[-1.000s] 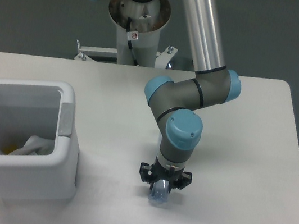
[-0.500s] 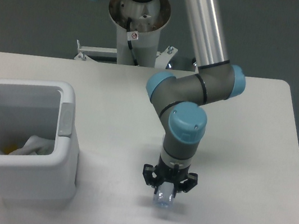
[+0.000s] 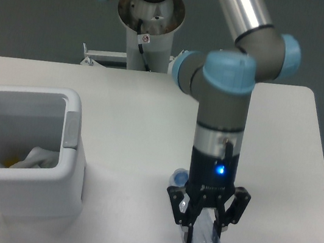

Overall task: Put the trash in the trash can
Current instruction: 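Close the gripper on the bottle's cap end and lift it, then carry the bottle over the bin and release it inside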

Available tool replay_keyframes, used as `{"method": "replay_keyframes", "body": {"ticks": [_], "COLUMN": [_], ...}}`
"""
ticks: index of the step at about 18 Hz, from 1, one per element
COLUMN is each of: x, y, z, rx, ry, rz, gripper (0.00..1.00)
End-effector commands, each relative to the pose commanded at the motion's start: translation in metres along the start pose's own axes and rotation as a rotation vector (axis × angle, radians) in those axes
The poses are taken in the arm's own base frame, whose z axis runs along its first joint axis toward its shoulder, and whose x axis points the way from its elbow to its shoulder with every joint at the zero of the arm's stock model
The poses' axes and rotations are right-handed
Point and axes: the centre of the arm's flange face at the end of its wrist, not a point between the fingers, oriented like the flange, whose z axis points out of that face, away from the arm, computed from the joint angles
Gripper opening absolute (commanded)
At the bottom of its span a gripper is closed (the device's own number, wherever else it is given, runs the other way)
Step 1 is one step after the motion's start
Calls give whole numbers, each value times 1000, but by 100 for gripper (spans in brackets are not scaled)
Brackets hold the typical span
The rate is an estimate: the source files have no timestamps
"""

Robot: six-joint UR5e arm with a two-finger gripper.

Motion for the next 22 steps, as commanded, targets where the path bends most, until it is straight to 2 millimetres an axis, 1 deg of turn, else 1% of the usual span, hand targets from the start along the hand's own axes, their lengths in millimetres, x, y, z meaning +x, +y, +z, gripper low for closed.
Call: {"method": "replay_keyframes", "body": {"ticks": [1, 2, 3, 4, 6, 7, 8, 9, 10, 11, 13, 14, 15, 16, 19, 20, 21, 22], "x": [17, 30, 52, 65, 101, 110, 123, 142, 157, 168, 214, 227, 234, 238, 244, 244, 243, 242], "y": [-9, -14, -21, -25, -27, -27, -25, -16, -4, 6, 38, 53, 62, 66, 81, 88, 91, 92], "z": [-18, -29, -47, -57, -74, -81, -83, -84, -82, -80, -72, -66, -63, -62, -56, -53, -51, -51], "rx": [27, 43, 66, 82, 96, 102, 99, 85, 64, 45, -12, -43, -58, -65, -97, -109, -115, -117], "ry": [14, 26, 44, 55, 94, 103, 120, 143, 163, 178, 238, 255, 264, 269, 277, 277, 274, 275], "rz": [0, 8, 29, 41, 37, 32, 27, 35, 45, 54, 88, 93, 102, 103, 105, 104, 109, 120], "gripper": [53, 53, 53, 54, 55, 55, 55, 55, 54, 54, 54, 55, 55, 55, 56, 66, 95, 100]}}
